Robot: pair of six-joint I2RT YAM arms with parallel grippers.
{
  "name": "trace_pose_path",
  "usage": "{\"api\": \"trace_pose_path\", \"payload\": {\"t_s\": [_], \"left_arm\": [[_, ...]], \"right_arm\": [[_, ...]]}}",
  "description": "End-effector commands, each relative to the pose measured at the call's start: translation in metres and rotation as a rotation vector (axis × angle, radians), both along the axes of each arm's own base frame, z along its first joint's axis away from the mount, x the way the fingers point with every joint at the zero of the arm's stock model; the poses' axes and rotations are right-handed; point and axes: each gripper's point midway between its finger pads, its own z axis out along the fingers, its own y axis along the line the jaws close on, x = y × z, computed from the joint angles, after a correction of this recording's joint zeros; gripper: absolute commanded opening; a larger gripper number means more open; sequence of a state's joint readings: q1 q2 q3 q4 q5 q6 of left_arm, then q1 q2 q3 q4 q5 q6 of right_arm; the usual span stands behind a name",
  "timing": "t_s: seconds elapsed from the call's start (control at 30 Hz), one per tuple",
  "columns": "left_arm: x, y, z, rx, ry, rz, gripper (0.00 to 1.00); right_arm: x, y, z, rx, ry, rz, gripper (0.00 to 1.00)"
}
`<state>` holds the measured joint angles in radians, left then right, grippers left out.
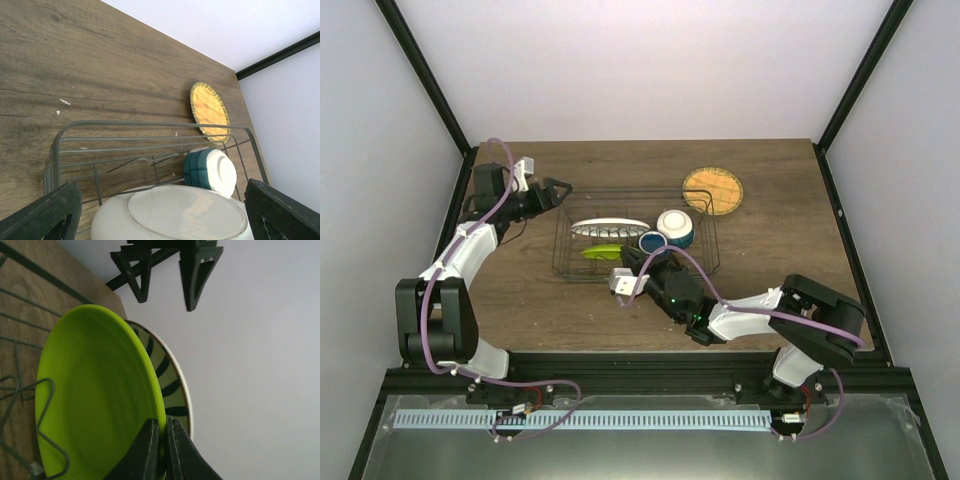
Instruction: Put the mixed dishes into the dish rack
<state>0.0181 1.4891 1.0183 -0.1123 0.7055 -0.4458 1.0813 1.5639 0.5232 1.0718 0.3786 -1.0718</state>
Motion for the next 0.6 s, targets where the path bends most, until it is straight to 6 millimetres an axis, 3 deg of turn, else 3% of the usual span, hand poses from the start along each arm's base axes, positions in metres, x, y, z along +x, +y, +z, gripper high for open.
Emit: {"api": "trace_pose_path", "payload": {"t_s": [0.0,0.27,0.4,0.57], "left_arm": [[-0.001,0.0,0.004,-0.009,-0.026,-0.011,0.9],[-0.002,-0.001,0.004,-0.014,-0.025,-0.013,0.9],[-0.002,-0.001,0.004,-0.016,-0.024,-0.013,0.9],[-0.003,-0.001,0.004,-0.018,-0.024,-0.014,0.9]], "right_arm": [[0.0,0.007,0.002,0.026,0.068,0.005,0.01],[0.001,0.01,-0.017,0.005,0.151,0.003,0.02],[0.001,0.013,-0.017,0.005,0.168,0.008,0.19],[0.001,0.012,-0.016,0.008,0.178,0.002,0.3]]}}
